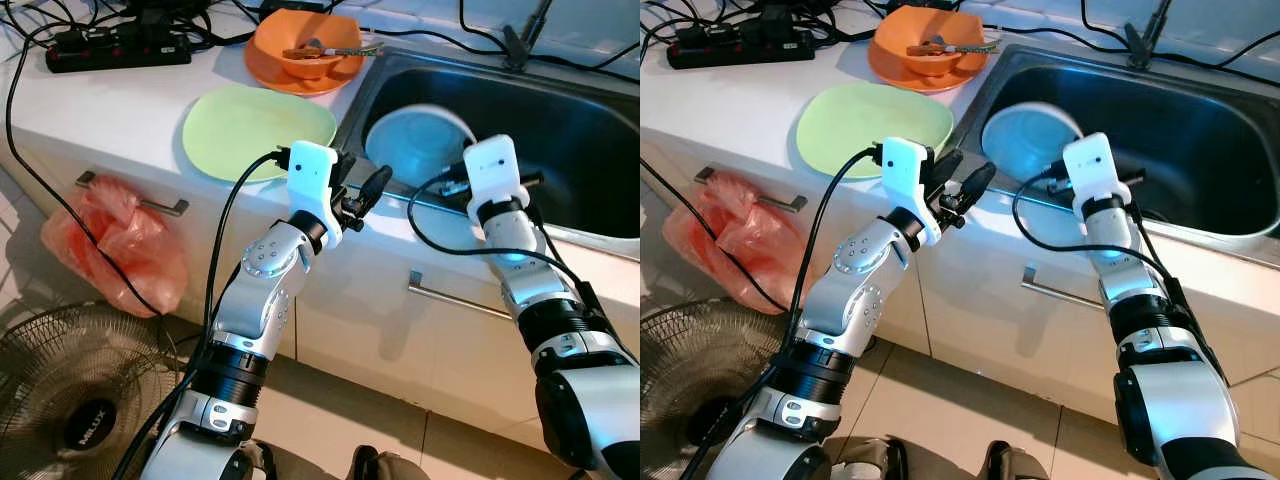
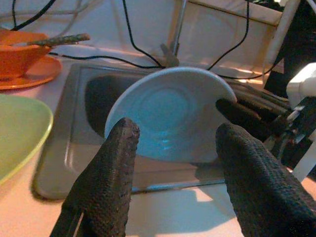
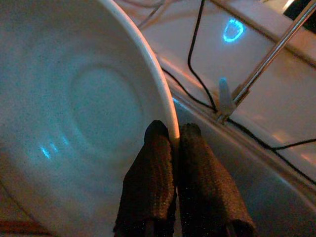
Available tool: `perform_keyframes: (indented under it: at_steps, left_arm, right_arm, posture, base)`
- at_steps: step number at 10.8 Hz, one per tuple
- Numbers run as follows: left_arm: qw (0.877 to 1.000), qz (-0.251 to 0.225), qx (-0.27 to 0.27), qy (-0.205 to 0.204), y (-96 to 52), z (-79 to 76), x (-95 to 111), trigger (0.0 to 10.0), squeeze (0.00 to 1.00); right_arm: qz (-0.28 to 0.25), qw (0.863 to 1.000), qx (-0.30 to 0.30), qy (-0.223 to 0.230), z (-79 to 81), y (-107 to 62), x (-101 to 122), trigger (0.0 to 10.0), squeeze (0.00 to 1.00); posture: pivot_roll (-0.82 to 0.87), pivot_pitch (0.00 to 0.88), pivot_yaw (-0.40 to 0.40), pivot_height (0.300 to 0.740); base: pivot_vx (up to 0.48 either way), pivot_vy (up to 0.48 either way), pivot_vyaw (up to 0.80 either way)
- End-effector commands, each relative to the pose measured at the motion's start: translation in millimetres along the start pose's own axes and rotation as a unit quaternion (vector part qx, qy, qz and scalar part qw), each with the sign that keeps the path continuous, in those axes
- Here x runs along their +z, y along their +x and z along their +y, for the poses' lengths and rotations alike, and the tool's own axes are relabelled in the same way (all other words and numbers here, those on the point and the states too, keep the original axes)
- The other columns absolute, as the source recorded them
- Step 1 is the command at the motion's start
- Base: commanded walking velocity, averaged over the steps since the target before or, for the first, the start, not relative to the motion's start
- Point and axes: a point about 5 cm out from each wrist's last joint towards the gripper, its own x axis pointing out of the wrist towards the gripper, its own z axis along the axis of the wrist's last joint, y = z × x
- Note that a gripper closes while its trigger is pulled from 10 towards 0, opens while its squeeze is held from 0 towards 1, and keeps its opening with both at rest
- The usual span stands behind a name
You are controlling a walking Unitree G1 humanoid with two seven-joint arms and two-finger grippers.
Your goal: Kitchen organization
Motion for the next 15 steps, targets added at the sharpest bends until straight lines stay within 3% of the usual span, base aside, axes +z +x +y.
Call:
perform_keyframes:
  at_steps: [1,2,3,4,5,7,11,12,14,15]
  left_arm:
    - [1.0,-0.001,-0.008,0.006,0.2,-4.8,2,10.0,0.0]
    - [1.0,-0.001,-0.007,0.007,0.1,-4.8,2,10.0,0.0]
    - [1.0,-0.002,-0.007,0.007,0.0,-4.8,2,10.0,0.0]
    - [1.0,-0.002,-0.006,0.007,0.0,-4.7,3,10.0,0.0]
    - [1.0,-0.003,-0.005,0.007,0.0,-4.5,3,10.0,0.0]
    - [1.0,-0.003,-0.002,0.007,-0.4,-3.8,3,10.0,0.0]
    - [1.0,-0.005,0.007,0.006,-1.5,-1.2,3,10.0,0.0]
    - [1.0,-0.008,0.013,0.008,-1.8,1.2,4,10.0,0.0]
    - [0.999,-0.025,0.036,0.019,-1.1,9.8,12,10.0,0.0]
    - [0.999,-0.028,0.04,0.024,-1.1,12.2,14,10.0,0.0]
  right_arm:
    - [-0.015,1.0,0.02,-0.004,6.9,1.8,6,10.0,0.0]
    - [-0.016,1.0,0.026,-0.002,9.6,1.7,6,10.0,0.0]
    - [-0.017,0.999,0.03,-0.002,10.7,2.0,7,10.0,0.53]
    - [-0.016,0.999,0.03,-0.002,11.2,2.7,7,10.0,0.71]
    - [-0.017,0.999,0.031,0.0,11.8,3.1,8,10.0,0.66]
    - [-0.014,0.999,0.033,0.003,11.7,3.0,7,10.0,0.0]
    - [-0.022,0.998,0.04,0.032,14.5,3.1,10,10.0,0.0]
    - [-0.034,0.996,0.038,0.078,14.7,5.9,18,10.0,0.0]
    - [-0.063,0.977,0.036,0.203,14.6,11.9,39,10.0,0.0]
    - [-0.069,0.972,0.042,0.221,16.0,12.0,43,10.0,0.0]
  posture:
    - [0.05,0.127,-0.033,0.74]
    - [0.05,0.124,-0.033,0.74]
    - [0.05,0.122,-0.034,0.74]
    - [0.06,0.121,-0.035,0.74]
    - [0.06,0.121,-0.035,0.74]
    - [0.06,0.128,-0.039,0.74]
    - [0.06,0.134,-0.04,0.74]
    - [0.06,0.135,-0.04,0.74]
    - [0.05,0.135,-0.04,0.74]
    - [0.05,0.136,-0.039,0.74]
  base:
    - [0.0,0.0,0.0]
    - [0.0,0.0,0.0]
    - [0.0,0.0,0.0]
    - [0.0,0.0,0.0]
    - [0.0,0.0,0.0]
    - [0.0,0.0,0.0]
    - [0.0,0.0,0.0]
    - [0.0,0.0,0.0]
    - [0.0,0.0,0.0]
    - [0.0,0.0,0.0]
